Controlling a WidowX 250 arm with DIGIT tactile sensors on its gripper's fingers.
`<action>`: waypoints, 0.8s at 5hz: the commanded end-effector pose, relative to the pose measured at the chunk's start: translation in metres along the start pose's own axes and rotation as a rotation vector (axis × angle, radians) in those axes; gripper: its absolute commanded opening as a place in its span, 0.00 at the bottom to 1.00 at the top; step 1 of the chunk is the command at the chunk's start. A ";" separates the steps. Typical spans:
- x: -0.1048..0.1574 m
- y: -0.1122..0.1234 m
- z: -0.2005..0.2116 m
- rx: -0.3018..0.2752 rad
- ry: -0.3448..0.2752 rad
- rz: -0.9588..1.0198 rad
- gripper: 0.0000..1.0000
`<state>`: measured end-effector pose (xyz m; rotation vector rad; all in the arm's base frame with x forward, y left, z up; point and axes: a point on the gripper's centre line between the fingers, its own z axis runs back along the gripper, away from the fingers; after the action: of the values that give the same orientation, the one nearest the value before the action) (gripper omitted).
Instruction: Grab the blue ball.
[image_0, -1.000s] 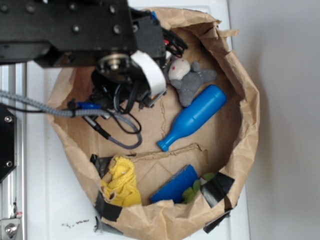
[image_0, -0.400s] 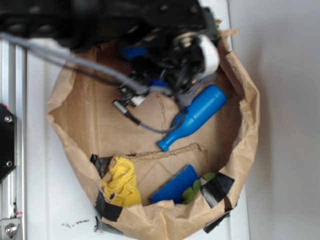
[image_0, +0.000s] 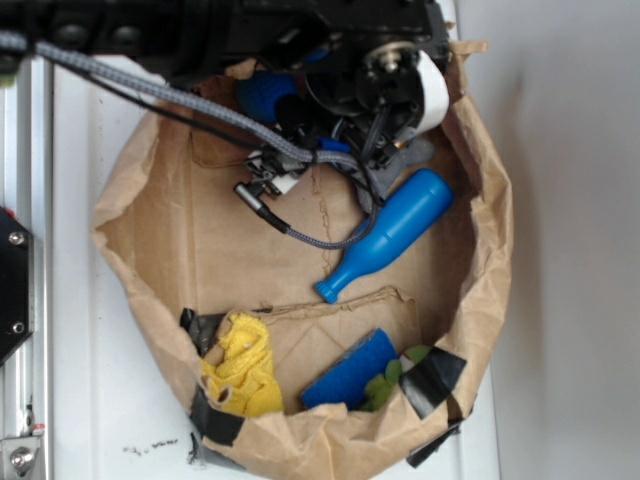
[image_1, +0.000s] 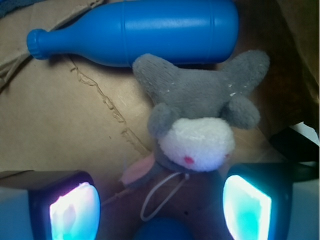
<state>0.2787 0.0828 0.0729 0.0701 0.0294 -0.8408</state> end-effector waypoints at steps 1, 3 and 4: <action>-0.030 0.003 0.017 -0.029 0.047 -0.027 1.00; -0.036 -0.003 0.006 0.003 0.079 -0.026 1.00; -0.039 -0.003 0.004 0.013 0.080 -0.024 1.00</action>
<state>0.2480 0.1046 0.0656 0.0737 0.1390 -0.8815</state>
